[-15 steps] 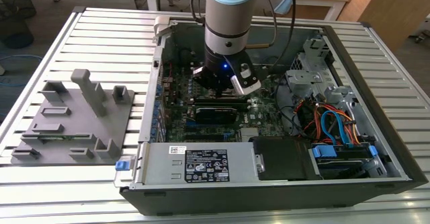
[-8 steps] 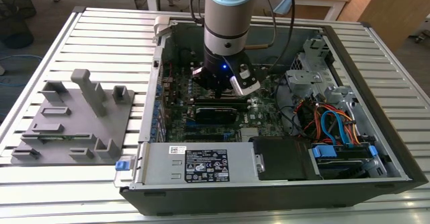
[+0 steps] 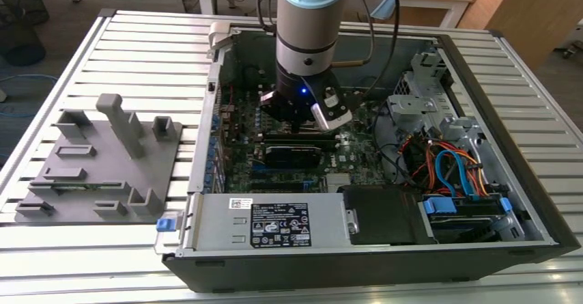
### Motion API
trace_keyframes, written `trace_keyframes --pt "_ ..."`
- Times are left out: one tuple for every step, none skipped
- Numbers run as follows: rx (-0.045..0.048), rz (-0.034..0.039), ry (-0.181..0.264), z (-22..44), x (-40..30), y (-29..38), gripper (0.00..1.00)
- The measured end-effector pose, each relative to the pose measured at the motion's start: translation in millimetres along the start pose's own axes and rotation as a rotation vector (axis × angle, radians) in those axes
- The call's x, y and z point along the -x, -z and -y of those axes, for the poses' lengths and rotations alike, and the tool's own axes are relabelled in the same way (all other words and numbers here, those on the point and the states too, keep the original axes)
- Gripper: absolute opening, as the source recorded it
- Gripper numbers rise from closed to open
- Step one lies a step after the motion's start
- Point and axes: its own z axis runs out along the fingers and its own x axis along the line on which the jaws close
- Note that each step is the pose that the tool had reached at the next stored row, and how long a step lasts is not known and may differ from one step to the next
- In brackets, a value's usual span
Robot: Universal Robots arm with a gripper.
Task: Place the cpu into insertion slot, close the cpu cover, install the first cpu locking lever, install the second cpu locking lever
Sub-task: 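Install the second cpu locking lever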
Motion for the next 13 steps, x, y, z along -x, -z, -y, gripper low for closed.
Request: trace_keyframes --pt "0.0 -0.0001 0.0 0.0 0.0 0.0 0.1" --pt "0.0001 -0.0001 0.0 0.0 0.0 0.0 0.1" --pt "0.0001 0.0 0.0 0.0 0.0 -0.1 0.1" --pt "0.0001 -0.0001 0.0 0.0 0.0 0.0 0.1" --pt "0.0001 0.0 0.0 0.0 0.0 -0.1 0.1" --pt "0.0002 0.0 0.0 0.0 0.0 -0.1 0.1" --pt "0.0002 -0.0001 0.0 0.0 0.0 -0.1 0.1" --pt "0.0002 0.0 0.0 0.0 0.0 -0.1 0.1" --pt "0.0001 -0.0001 0.0 0.0 -0.1 0.0 0.1" --pt "0.0002 0.0 0.0 0.0 0.0 -0.1 0.1" --pt "0.0001 0.0 0.0 0.0 -0.1 -0.1 0.1" --pt "0.0002 0.0 0.0 0.0 0.0 -0.1 0.1" --pt "0.0002 -0.0004 0.0 0.0 -0.1 -0.1 0.1"
